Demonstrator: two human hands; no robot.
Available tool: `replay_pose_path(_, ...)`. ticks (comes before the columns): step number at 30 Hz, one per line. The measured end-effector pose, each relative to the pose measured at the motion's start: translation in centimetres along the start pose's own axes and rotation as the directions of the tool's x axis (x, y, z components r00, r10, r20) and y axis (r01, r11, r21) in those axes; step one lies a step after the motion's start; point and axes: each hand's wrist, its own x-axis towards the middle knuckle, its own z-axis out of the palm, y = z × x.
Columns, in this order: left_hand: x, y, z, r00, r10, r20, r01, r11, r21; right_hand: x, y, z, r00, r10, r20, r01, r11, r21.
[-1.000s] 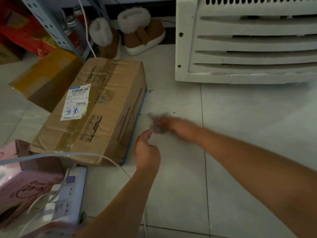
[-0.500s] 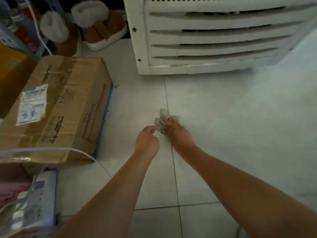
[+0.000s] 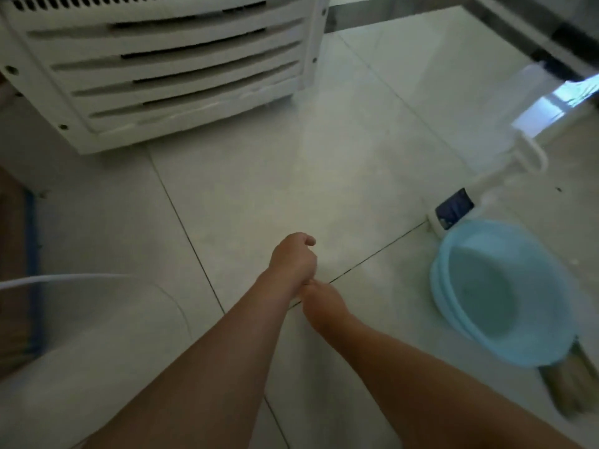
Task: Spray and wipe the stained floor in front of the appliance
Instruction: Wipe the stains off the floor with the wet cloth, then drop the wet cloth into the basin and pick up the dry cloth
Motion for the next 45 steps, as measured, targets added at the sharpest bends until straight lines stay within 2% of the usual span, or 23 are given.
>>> replay_pose_path(2, -0.2, -0.3, 1.4, 1.0, 0.002, -0.03, -0.001, 0.999, 0.036, 0.1, 0.8, -1.0, 0.997, 0.074, 0.006, -0.074, 0.997, -0.016)
replay_pose_path(5, -1.8, -0.7, 3.2, 0.999, 0.028, -0.017, -0.027, 0.996, 0.085, -0.4, 3.4, -3.0, 0.984, 0.168, -0.06, -0.149, 0.958, 0.246)
replay_pose_path(6, -2.1, -0.5, 3.9, 0.998, 0.06, 0.012, -0.061, 0.993, 0.1, -0.9, 4.4, -4.2, 0.976, 0.212, -0.058, -0.18, 0.922, 0.342)
replay_pose_path(8, -2.8, 1.0, 5.1, 0.984, 0.162, 0.067, -0.167, 0.982, 0.086, -2.2, 6.2, -7.9, 0.976, 0.206, -0.068, -0.158, 0.889, 0.43)
replay_pose_path(9, -3.0, 2.3, 5.8, 0.975, 0.212, 0.07, -0.218, 0.971, 0.094, -3.1, 7.1, -10.3, 0.982, 0.176, -0.069, -0.132, 0.902, 0.411)
replay_pose_path(11, -3.5, 6.0, 7.5, 0.957, 0.287, 0.037, -0.288, 0.934, 0.211, -5.2, 9.2, -15.5, 0.99, 0.123, -0.073, -0.104, 0.969, 0.224)
replay_pose_path(12, -4.1, 8.2, 8.7, 0.947, 0.32, 0.039, -0.319, 0.913, 0.254, -6.3, 10.6, -18.0, 0.986, 0.133, -0.096, -0.122, 0.986, 0.118)
replay_pose_path(13, -4.9, 10.6, 10.0, 0.934, 0.349, 0.069, -0.355, 0.901, 0.247, -7.8, 11.9, -20.5, 0.976, 0.176, -0.126, -0.166, 0.983, 0.083)
replay_pose_path(16, -6.5, 17.5, 14.4, 0.9, 0.389, 0.196, -0.413, 0.905, 0.1, -12.6, 16.4, -25.7, 0.908, 0.365, -0.207, -0.315, 0.919, 0.236)
replay_pose_path(18, -7.2, 20.8, 17.5, 0.879, 0.424, 0.218, -0.445, 0.894, 0.057, -15.6, 19.4, -27.3, 0.858, 0.458, -0.233, -0.34, 0.846, 0.411)
replay_pose_path(20, -7.2, 22.3, 20.7, 0.862, 0.454, 0.226, -0.479, 0.875, 0.067, -17.6, 22.3, -27.0, 0.799, 0.549, -0.246, -0.328, 0.739, 0.588)
replay_pose_path(23, -6.1, 21.7, 24.9, 0.855, 0.446, 0.262, -0.493, 0.857, 0.15, -18.6, 27.0, -23.1, 0.701, 0.686, -0.193, -0.375, 0.586, 0.719)
replay_pose_path(27, -2.9, 19.0, 28.4, 0.868, 0.4, 0.296, -0.48, 0.828, 0.29, -17.2, 31.0, -16.5, 0.666, 0.737, -0.114, -0.329, 0.428, 0.842)
replay_pose_path(31, -0.6, 17.7, 30.3, 0.865, 0.351, 0.359, -0.456, 0.848, 0.271, -15.3, 32.4, -12.7, 0.616, 0.77, -0.167, -0.249, 0.392, 0.886)
replay_pose_path(33, -0.1, 17.3, 30.2, 0.857, 0.344, 0.383, -0.47, 0.828, 0.306, -15.5, 33.1, -11.5, 0.586, 0.785, -0.199, -0.277, 0.425, 0.862)
replay_pose_path(35, -0.6, 16.9, 29.0, 0.855, 0.418, 0.306, -0.51, 0.785, 0.352, -17.4, 33.5, -10.7, 0.524, 0.807, -0.273, -0.338, 0.491, 0.803)
replay_pose_path(37, -1.5, 16.2, 27.2, 0.834, 0.54, 0.112, -0.536, 0.744, 0.399, -19.8, 33.8, -10.4, 0.392, 0.829, -0.4, -0.377, 0.541, 0.752)
replay_pose_path(38, -1.8, 15.7, 26.3, 0.83, 0.557, -0.003, -0.507, 0.758, 0.411, -21.0, 34.1, -10.2, 0.313, 0.835, -0.453, -0.41, 0.549, 0.729)
replay_pose_path(39, -1.9, 15.2, 25.5, 0.855, 0.51, -0.1, -0.437, 0.809, 0.393, -21.9, 34.4, -9.9, 0.249, 0.845, -0.474, -0.46, 0.534, 0.709)
replay_pose_path(40, -1.7, 14.7, 25.1, 0.898, 0.412, -0.156, -0.341, 0.874, 0.347, -22.5, 34.7, -9.6, 0.216, 0.866, -0.452, -0.515, 0.494, 0.701)
replay_pose_path(42, -1.0, 13.9, 24.7, 0.969, 0.21, -0.133, -0.174, 0.955, 0.241, -22.9, 35.2, -9.2, 0.23, 0.929, -0.291, -0.56, 0.371, 0.741)
replay_pose_path(43, -0.7, 13.7, 24.8, 0.978, 0.187, -0.091, -0.162, 0.96, 0.227, -22.8, 35.6, -9.0, 0.261, 0.938, -0.229, -0.55, 0.339, 0.763)
replay_pose_path(45, -0.5, 14.0, 25.3, 0.974, 0.219, -0.052, -0.202, 0.953, 0.227, -22.5, 36.5, -9.2, 0.3, 0.928, -0.222, -0.564, 0.36, 0.743)
